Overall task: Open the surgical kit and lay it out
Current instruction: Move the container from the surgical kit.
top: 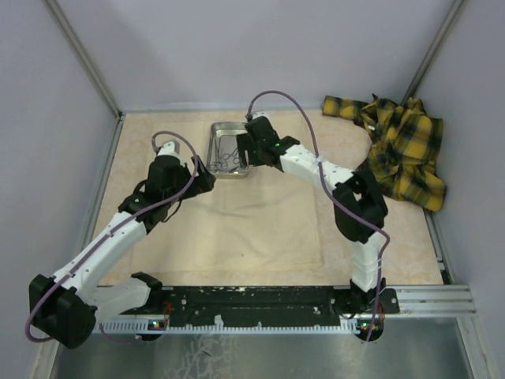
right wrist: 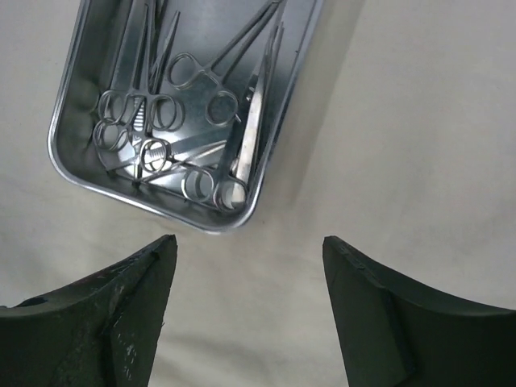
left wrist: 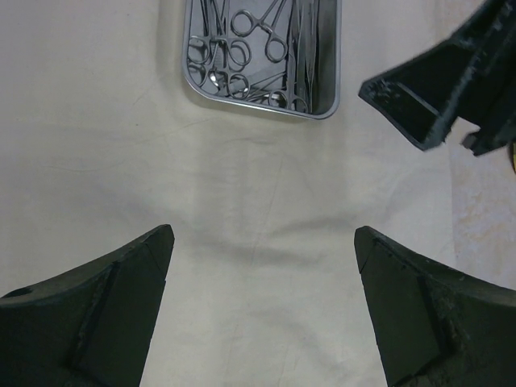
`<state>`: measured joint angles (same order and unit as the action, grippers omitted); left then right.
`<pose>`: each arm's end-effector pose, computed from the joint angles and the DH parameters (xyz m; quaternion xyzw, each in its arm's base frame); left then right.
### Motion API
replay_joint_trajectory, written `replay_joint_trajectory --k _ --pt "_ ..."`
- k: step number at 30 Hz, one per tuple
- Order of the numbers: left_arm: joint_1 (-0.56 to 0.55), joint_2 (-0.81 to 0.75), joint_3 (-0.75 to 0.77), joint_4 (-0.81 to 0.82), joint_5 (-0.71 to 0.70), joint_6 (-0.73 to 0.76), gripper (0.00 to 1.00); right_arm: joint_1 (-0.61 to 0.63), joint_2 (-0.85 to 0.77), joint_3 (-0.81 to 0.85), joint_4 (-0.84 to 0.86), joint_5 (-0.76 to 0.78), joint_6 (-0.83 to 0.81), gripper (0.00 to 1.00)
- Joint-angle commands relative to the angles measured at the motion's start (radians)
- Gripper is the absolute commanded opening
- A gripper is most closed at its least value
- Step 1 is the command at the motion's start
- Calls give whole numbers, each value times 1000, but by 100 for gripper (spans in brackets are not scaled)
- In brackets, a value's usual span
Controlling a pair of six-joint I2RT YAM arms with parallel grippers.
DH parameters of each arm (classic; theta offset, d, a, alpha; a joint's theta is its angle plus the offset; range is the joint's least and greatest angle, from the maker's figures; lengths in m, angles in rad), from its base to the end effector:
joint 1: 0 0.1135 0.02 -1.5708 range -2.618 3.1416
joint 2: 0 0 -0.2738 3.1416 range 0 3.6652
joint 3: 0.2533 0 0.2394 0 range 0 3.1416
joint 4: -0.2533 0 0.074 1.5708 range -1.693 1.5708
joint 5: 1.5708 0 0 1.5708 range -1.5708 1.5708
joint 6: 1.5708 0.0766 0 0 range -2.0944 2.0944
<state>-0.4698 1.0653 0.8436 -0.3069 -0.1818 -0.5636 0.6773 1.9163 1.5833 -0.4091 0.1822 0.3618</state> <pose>0.2342 -0.1034 0.2853 -0.0856 0.8606 -0.1765 0.4699 0.3683 0.2784 0.2511 -0.1070 0.9060 0.1268 0.3894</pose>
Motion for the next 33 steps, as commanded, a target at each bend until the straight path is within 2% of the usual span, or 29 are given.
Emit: replay_joint_trajectory --k 1,6,10,15,19,22,28,29,31,33 --pt "-4 -20 -42 24 32 -28 99 -5 142 197 -15 -20 -24 72" --pt "-4 -28 -106 57 52 -35 99 -5 282 365 -91 -1 0 67" --pt "-4 -22 -126 62 59 -38 99 -4 345 421 -135 32 27 62" --pt "-3 -28 -140 67 63 -35 99 -3 362 391 -140 42 52 50" --pt "-3 -51 -148 63 62 -34 99 3 342 338 -128 44 60 32" --pt "-3 -71 -159 62 63 -34 99 10 324 312 -125 44 64 23" --pt "-4 -114 -174 44 67 -38 99 19 317 287 -137 35 80 21" --pt "-3 -119 -176 40 67 -37 99 21 319 284 -139 32 83 19" --pt "-4 -129 -177 29 68 -38 99 31 311 272 -149 41 87 0" --pt "-4 -142 -178 15 68 -37 99 45 284 240 -141 60 89 0"
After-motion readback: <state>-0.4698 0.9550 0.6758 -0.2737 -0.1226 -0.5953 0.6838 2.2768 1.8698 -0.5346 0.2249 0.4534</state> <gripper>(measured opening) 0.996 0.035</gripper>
